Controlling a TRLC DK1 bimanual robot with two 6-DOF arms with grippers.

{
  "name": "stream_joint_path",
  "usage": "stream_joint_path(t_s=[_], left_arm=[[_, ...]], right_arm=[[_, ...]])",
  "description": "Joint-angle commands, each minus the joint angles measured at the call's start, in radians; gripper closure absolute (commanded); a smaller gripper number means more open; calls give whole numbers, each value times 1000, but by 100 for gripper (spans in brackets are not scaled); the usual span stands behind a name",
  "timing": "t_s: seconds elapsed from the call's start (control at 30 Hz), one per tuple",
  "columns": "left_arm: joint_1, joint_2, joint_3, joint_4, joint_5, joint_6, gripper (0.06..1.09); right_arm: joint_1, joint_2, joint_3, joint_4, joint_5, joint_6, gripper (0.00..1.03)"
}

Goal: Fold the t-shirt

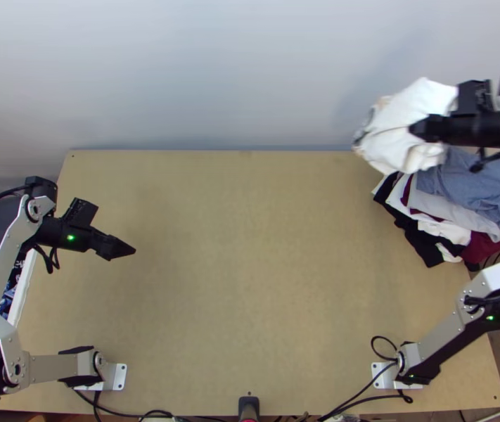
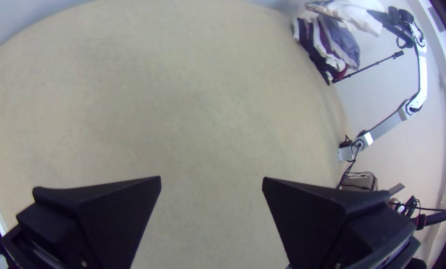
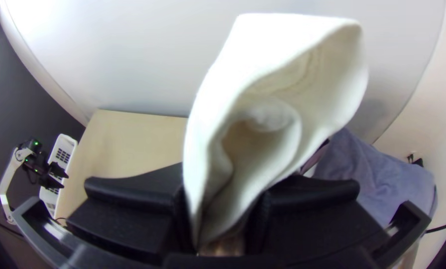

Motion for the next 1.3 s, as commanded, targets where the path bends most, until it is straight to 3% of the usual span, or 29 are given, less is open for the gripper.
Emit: stream_joint_path(t_s=[0.0, 0.27, 0.9, 1.27], left_arm=[[-12, 18, -1, 2, 4, 5, 10], [-25, 41, 1, 15, 1, 3, 10], [-28, 33, -2, 15, -4, -12, 10], [-45, 35, -13, 35, -19, -21, 10]], right_arm=[[-127, -42, 24, -34, 33, -112, 100], [-205, -59, 32, -67, 33, -230, 100], [-349, -90, 14, -112, 0, -332, 100], [-343, -146, -25, -136, -23, -344, 100]])
